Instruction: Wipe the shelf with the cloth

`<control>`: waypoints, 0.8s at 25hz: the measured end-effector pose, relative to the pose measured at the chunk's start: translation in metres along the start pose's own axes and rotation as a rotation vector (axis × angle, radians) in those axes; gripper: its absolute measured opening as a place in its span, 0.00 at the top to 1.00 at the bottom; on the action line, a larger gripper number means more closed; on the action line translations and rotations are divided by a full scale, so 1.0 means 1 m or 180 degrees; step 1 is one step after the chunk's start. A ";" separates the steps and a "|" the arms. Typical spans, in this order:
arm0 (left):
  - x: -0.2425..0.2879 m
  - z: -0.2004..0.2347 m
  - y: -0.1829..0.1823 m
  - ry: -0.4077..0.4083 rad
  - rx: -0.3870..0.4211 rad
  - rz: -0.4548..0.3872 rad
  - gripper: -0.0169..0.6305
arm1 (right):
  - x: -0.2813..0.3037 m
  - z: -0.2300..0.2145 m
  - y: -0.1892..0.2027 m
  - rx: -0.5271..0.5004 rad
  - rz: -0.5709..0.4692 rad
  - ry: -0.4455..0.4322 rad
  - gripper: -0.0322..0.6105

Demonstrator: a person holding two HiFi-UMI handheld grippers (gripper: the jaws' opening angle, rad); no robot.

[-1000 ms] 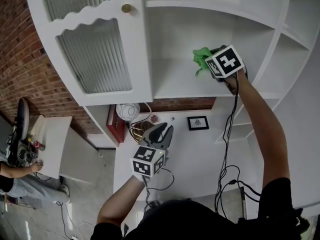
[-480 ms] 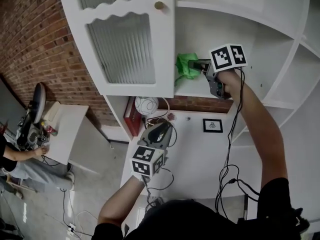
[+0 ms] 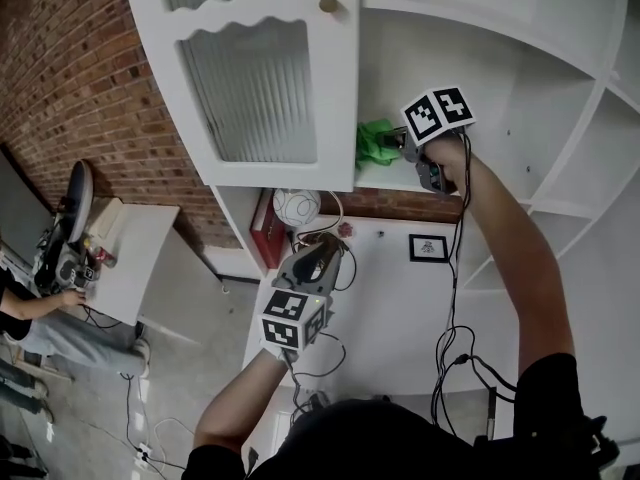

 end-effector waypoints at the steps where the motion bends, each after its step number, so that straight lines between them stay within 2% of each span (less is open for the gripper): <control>1: 0.002 0.000 -0.001 0.0010 0.0016 -0.0004 0.86 | -0.001 -0.001 0.000 -0.0042 0.0004 0.0041 0.80; 8: 0.014 0.003 -0.013 0.0014 0.0215 -0.0034 0.86 | -0.012 -0.018 0.009 -0.0074 0.0029 0.0218 0.80; 20: 0.042 -0.013 -0.018 0.0286 0.0228 -0.0073 0.86 | -0.046 -0.066 0.033 -0.0094 0.0104 0.0616 0.80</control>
Point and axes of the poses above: the fingertips, and each gripper's own axes: x forward along the fingers, z to its left, y out of its underside, the point moved 7 cm from there along -x, backward along the fingers, and after that the axes turned 13 degrees about y, right-handed, at the moved point
